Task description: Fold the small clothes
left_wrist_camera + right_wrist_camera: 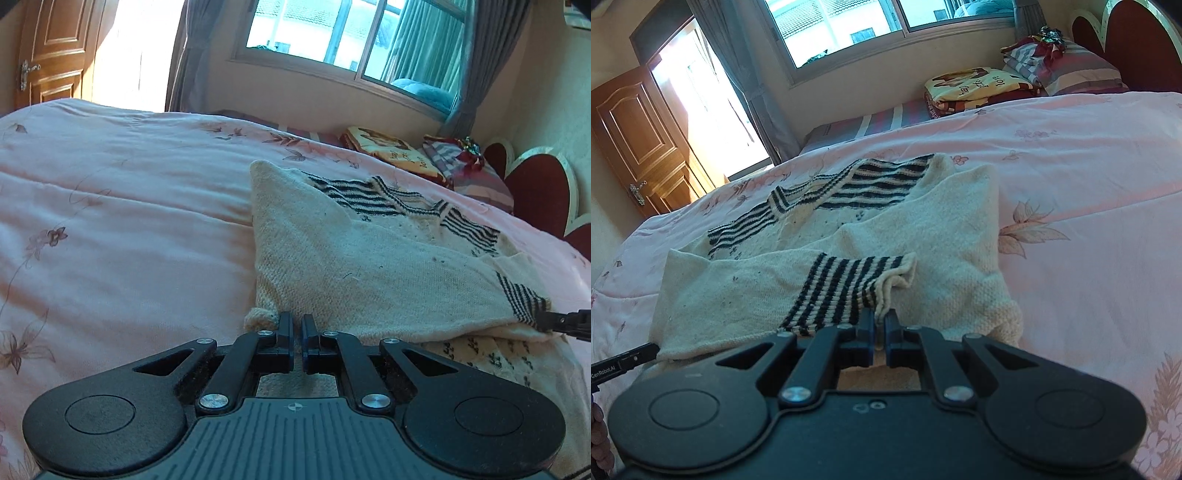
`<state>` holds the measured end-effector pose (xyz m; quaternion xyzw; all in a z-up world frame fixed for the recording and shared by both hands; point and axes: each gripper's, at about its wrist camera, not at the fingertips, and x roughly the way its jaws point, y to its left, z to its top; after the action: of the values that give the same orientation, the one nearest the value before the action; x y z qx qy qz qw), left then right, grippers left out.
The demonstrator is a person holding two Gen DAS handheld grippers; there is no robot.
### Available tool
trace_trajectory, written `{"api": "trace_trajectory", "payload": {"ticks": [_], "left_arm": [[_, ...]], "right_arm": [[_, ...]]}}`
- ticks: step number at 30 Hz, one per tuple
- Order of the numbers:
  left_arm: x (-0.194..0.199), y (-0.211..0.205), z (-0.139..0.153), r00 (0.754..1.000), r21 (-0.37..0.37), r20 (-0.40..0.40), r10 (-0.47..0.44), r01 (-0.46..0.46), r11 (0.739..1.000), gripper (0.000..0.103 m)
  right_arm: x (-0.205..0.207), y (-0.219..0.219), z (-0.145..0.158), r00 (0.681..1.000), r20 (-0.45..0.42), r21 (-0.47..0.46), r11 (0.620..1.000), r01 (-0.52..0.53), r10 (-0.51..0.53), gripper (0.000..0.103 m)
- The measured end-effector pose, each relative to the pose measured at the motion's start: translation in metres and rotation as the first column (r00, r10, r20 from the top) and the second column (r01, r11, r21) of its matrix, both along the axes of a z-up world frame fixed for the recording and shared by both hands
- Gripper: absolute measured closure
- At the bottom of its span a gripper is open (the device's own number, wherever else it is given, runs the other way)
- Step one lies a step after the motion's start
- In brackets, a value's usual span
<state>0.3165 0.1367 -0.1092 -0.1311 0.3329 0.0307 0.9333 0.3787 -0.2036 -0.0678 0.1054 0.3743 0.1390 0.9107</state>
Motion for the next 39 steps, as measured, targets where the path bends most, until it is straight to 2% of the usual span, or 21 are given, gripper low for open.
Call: {"api": "trace_trajectory", "payload": {"ticks": [3,6,7,9,10,11,12,13,14,19,21,23,25,27,29,30,31,32,35,39], "left_arm": [[0.003,-0.001,-0.001,1.0,0.011,0.005,0.009,-0.009,1.0,0.098],[0.004,0.002,0.002,1.0,-0.018,0.006,0.03,-0.03,0.999,0.098],[0.002,0.002,0.004,0.999,-0.02,0.013,0.034,-0.034,0.999,0.098],[-0.001,0.0,0.009,0.999,0.003,0.048,0.013,-0.013,1.0,0.097],[-0.001,-0.003,0.01,0.998,0.035,0.056,-0.001,-0.001,0.999,0.089],[0.001,-0.005,0.011,0.998,0.057,0.055,-0.008,0.004,0.998,0.066],[0.002,-0.005,0.014,0.998,0.056,0.07,-0.008,0.004,0.998,0.055],[0.004,-0.006,0.018,0.996,0.061,0.09,0.007,-0.012,0.998,0.036],[0.007,-0.007,0.022,0.994,0.07,0.11,0.015,-0.023,0.997,0.029],[0.039,-0.007,0.039,0.989,0.096,0.144,-0.011,-0.003,0.995,0.029],[0.05,-0.006,0.04,0.989,0.107,0.144,-0.017,0.002,0.994,0.029],[0.056,-0.005,0.038,0.992,0.108,0.123,-0.02,0.006,0.994,0.029],[0.058,-0.007,0.033,0.994,0.104,0.101,-0.038,0.028,0.994,0.029],[0.06,-0.013,0.023,0.996,0.116,0.064,-0.065,0.057,0.992,0.029],[0.061,-0.02,0.013,0.996,0.139,0.029,-0.079,0.074,0.987,0.029],[0.061,-0.022,0.007,0.996,0.144,0.011,-0.084,0.081,0.986,0.029],[0.061,-0.025,0.002,0.996,0.155,0.006,-0.087,0.085,0.984,0.029],[0.06,-0.026,0.001,0.996,0.165,0.014,-0.089,0.086,0.982,0.029],[0.06,-0.024,0.002,0.995,0.158,0.014,-0.097,0.094,0.983,0.029],[0.06,-0.023,0.002,0.994,0.164,0.015,-0.111,0.107,0.981,0.029]], "right_arm": [[0.0,-0.001,-0.003,1.0,-0.001,0.008,1.0,0.006,-0.006,0.097],[0.0,-0.005,-0.001,1.0,-0.008,0.021,1.0,0.013,-0.013,0.096],[-0.002,-0.006,0.002,1.0,0.003,0.019,1.0,0.024,-0.024,0.088],[-0.006,-0.01,0.012,0.998,0.051,0.022,0.999,0.047,-0.048,0.078],[-0.006,-0.012,0.015,0.996,0.066,0.035,0.998,0.051,-0.054,0.079],[-0.005,-0.013,0.018,0.995,0.079,0.046,0.998,0.054,-0.057,0.079],[-0.002,-0.012,0.02,0.995,0.085,0.044,0.998,0.053,-0.056,0.08],[0.001,-0.009,0.021,0.995,0.086,0.039,0.998,0.046,-0.05,0.08],[0.005,-0.006,0.021,0.996,0.084,0.036,0.999,0.036,-0.039,0.081],[0.019,0.02,0.019,0.997,0.08,-0.058,0.998,-0.018,0.022,0.082],[0.019,0.022,0.018,0.996,0.086,-0.098,0.995,0.001,0.007,0.081],[0.018,0.013,0.017,0.997,0.073,-0.069,0.997,0.035,-0.03,0.08],[0.017,0.004,0.015,0.997,0.053,-0.043,0.997,0.057,-0.055,0.073],[0.019,-0.001,0.007,0.999,0.004,0.002,0.999,0.035,-0.035,0.068],[0.02,0.003,0.001,1.0,-0.018,0.015,1.0,-0.001,0.002,0.07],[0.02,0.006,-0.001,1.0,-0.014,0.009,1.0,-0.017,0.018,0.078],[0.018,0.009,-0.001,1.0,-0.002,-0.009,1.0,-0.03,0.03,0.093],[0.016,0.011,0.001,0.999,0.01,-0.025,0.999,-0.031,0.031,0.098],[0.006,0.01,0.009,0.999,0.04,-0.041,0.999,-0.025,0.027,0.098],[0.007,0.009,-0.001,1.0,-0.01,-0.046,0.999,-0.021,0.02,0.097]]}}
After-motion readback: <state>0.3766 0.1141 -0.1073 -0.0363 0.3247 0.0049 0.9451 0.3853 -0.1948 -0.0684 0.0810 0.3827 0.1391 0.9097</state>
